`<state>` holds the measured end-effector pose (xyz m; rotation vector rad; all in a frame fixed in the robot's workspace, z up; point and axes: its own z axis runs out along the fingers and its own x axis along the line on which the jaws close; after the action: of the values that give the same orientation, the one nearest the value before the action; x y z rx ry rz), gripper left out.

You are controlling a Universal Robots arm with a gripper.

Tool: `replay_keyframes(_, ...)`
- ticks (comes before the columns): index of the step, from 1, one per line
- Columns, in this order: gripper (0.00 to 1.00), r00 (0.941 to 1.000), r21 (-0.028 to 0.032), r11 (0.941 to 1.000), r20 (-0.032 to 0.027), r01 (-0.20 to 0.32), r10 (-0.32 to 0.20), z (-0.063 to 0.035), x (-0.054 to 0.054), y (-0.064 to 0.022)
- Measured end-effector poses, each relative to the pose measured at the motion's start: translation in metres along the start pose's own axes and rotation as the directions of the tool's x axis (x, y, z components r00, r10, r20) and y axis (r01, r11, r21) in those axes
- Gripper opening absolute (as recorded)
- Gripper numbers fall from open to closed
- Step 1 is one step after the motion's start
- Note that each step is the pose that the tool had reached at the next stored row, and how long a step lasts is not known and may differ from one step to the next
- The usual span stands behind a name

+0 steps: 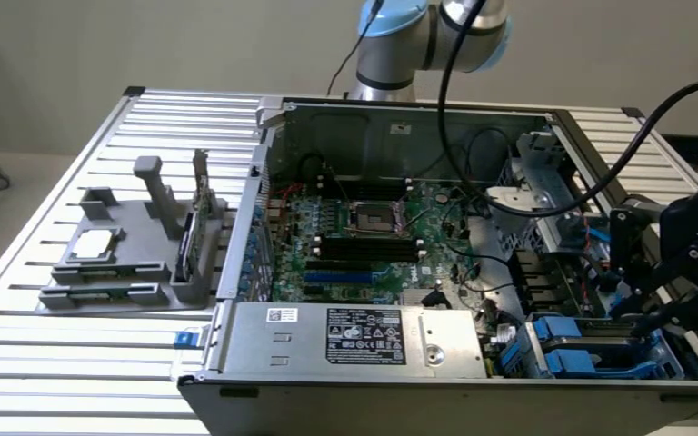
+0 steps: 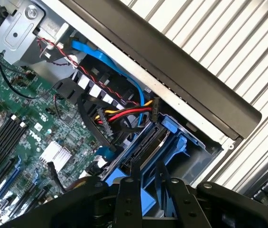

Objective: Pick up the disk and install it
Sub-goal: 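Insert the first disk wire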

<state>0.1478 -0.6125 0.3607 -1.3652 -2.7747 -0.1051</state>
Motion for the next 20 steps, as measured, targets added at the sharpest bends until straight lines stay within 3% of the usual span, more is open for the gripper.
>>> replay_keyframes(4,0.29,0.9998,-0.0093,0.9998,-0.0096,-0.020,0.020,0.0016,-0.0013,0.0015)
replay_keyframes(5,0.35,0.9996,-0.0117,0.9996,-0.0123,-0.025,0.025,0.0019,-0.0016,0.0019)
replay_keyframes(20,0.35,0.9951,-0.0500,0.9954,-0.0600,-0.082,0.079,0.0080,-0.0060,0.0074)
